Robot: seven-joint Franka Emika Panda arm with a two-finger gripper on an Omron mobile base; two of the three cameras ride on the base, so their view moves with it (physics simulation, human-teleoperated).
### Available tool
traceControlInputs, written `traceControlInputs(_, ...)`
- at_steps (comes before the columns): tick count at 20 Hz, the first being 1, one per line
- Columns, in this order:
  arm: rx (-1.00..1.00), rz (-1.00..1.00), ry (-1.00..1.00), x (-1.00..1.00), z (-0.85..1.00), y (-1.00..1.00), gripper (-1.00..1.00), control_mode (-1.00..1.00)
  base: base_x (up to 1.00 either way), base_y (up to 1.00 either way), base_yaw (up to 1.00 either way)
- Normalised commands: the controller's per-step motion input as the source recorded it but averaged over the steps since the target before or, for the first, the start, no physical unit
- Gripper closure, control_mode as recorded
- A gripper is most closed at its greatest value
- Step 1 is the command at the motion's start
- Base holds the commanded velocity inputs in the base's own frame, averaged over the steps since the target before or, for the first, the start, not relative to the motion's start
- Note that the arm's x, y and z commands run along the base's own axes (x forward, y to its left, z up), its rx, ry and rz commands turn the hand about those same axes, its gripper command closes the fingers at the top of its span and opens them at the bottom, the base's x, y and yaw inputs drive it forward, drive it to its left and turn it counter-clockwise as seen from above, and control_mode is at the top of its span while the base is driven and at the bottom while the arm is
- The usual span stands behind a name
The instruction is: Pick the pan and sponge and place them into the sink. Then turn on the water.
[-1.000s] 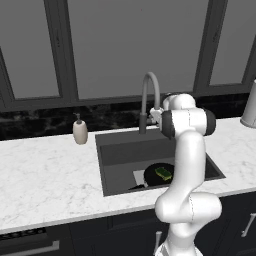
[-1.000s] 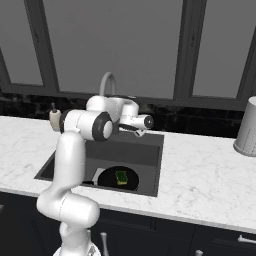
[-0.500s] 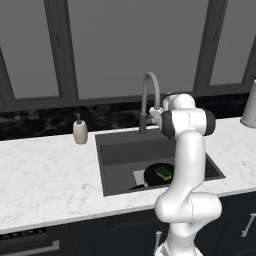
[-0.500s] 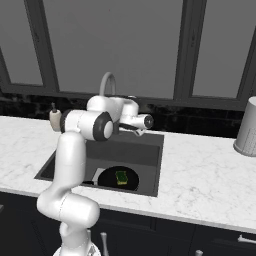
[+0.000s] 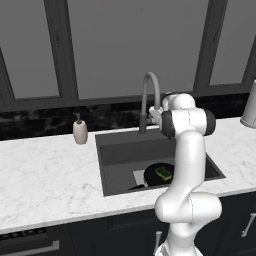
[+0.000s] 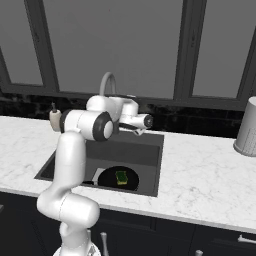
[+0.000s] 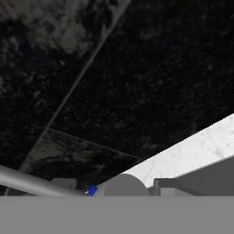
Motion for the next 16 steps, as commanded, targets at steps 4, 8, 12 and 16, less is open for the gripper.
traceControlInputs(4,0.17,0.00,0.00,0.00,0.00,0.00,1.00,-1.00,0.00,0.00,0.00)
traceControlInputs(8,0.19,-0.05,0.00,0.04,0.00,-0.03,1.00,-1.00,0.00,0.00,0.00)
traceControlInputs(12,0.18,-0.08,0.02,0.05,0.00,-0.09,1.00,-1.00,0.00,0.00,0.00)
traceControlInputs(16,0.15,-0.13,0.07,0.04,0.00,-0.13,1.00,-1.00,0.00,0.00,0.00)
